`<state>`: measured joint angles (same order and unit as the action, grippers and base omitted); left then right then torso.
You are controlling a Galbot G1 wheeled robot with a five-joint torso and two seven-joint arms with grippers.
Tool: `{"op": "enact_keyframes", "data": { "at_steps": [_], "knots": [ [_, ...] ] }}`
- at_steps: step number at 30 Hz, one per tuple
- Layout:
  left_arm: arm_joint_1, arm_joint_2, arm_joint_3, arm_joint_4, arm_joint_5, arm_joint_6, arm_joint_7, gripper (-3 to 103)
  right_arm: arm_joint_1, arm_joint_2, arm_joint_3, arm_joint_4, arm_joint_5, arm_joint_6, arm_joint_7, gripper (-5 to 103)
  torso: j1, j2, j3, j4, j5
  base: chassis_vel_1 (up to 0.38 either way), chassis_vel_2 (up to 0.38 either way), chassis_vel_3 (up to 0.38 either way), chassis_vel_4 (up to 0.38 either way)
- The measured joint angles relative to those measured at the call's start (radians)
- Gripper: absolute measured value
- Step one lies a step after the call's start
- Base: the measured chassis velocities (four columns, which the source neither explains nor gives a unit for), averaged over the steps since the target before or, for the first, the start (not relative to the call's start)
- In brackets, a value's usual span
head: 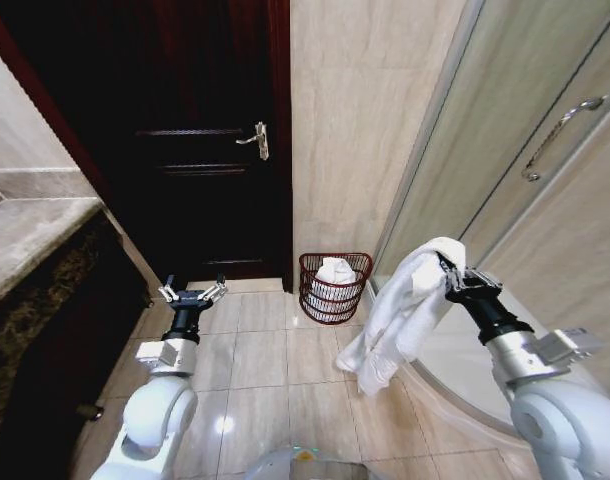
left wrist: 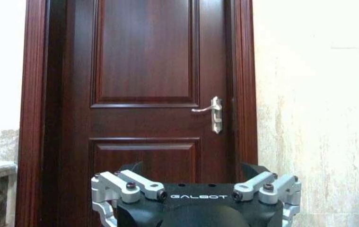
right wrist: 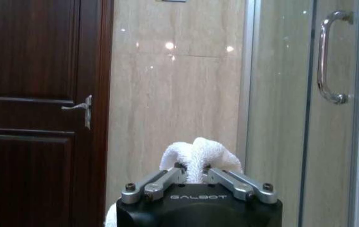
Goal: Discard the used towel into the hamper.
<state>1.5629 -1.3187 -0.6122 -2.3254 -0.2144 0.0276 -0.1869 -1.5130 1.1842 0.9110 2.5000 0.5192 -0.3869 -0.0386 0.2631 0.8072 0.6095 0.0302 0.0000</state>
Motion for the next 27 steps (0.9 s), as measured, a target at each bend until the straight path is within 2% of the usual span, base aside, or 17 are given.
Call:
{"op": "enact_keyframes", "data": {
  "at_steps": [27],
  "knots": [
    [0.007,-0.012,-0.001,0.007,0.011,0.004,-0.02,100,0.006,0.014,0.002,0.0,0.002,0.007,-0.007,5,0.05,0.113,0.063,0.0,0.0,0.0,0.0,0.0,0.0]
  ]
}}
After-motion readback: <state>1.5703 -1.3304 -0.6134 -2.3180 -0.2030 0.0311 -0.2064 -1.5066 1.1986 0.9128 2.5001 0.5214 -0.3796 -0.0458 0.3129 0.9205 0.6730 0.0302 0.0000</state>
